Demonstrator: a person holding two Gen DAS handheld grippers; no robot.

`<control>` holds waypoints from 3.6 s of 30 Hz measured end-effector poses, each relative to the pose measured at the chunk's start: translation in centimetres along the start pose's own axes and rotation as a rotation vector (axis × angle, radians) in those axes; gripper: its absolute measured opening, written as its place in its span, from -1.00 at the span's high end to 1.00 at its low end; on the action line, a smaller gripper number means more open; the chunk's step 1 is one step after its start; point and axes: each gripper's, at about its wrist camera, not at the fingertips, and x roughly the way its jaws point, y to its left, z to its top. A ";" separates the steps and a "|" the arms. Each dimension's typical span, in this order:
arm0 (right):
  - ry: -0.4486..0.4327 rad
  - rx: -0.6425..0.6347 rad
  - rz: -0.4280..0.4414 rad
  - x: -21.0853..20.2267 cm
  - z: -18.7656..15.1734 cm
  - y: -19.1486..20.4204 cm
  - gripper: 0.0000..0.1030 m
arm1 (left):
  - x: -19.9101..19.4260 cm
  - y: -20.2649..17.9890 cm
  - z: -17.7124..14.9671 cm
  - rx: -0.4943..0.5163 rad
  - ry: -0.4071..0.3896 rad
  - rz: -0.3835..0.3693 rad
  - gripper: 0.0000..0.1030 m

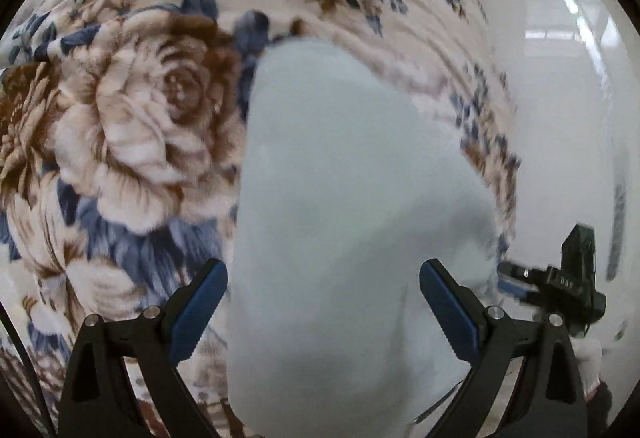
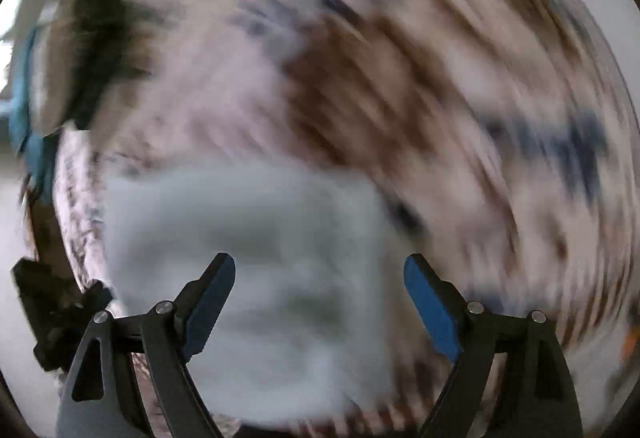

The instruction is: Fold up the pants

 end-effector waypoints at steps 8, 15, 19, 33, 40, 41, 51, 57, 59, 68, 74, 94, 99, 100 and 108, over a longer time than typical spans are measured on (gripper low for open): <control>-0.026 0.070 0.314 1.5 -5.8 -4.0 0.41 | 2.3 0.9 -2.9 0.042 -0.021 0.087 -0.95; 0.045 0.017 0.203 4.0 -4.4 -5.5 0.21 | 2.9 0.5 -3.6 0.067 -0.006 0.082 -0.95; -0.022 0.080 0.370 1.4 -3.7 -7.8 -0.79 | -1.0 2.1 -3.3 -0.038 -0.091 -0.025 -0.93; 0.110 -0.029 0.871 7.8 -1.6 -5.7 -0.98 | 2.3 7.3 -0.1 -0.221 -0.057 -0.388 -0.95; 0.174 -0.149 0.710 9.4 -0.4 -3.4 -0.99 | 5.2 7.4 0.9 -0.152 -0.014 -0.427 -1.00; 0.178 -0.140 0.731 9.2 -0.3 -3.4 -0.99 | 5.5 7.9 0.7 -0.167 -0.008 -0.459 -1.00; 0.151 -0.212 0.754 8.3 -0.5 -3.1 -0.99 | 4.8 8.2 0.6 -0.160 -0.015 -0.613 -0.99; 0.140 -0.174 0.735 8.5 -1.0 -3.0 -0.98 | 5.8 5.8 1.5 -0.093 0.017 -0.551 -1.00; 0.116 -0.190 0.739 7.6 -1.6 -2.7 -0.94 | 5.2 4.6 1.7 -0.052 0.011 -0.534 -1.00; 0.029 -0.290 0.736 3.6 -3.5 -0.1 -0.71 | 2.8 1.2 1.9 0.040 -0.002 -0.516 -0.97; 0.007 -0.302 0.750 1.5 -4.0 1.4 -0.69 | 0.6 0.6 2.4 0.056 -0.028 -0.523 -0.97; -0.131 -0.514 0.782 -11.4 -0.6 18.7 -0.69 | -16.3 -2.5 15.0 0.132 -0.233 -0.549 -0.97; -0.156 -0.574 0.781 -14.0 3.7 26.4 -0.69 | -21.2 -3.0 23.1 0.144 -0.301 -0.528 -0.97; -0.162 -0.589 0.785 -14.5 5.2 28.5 -0.69 | -21.8 -3.2 24.4 0.144 -0.314 -0.526 -0.97; -0.188 -0.672 0.796 -14.8 13.6 38.3 -0.69 | -25.6 -2.2 37.8 0.148 -0.410 -0.491 -0.97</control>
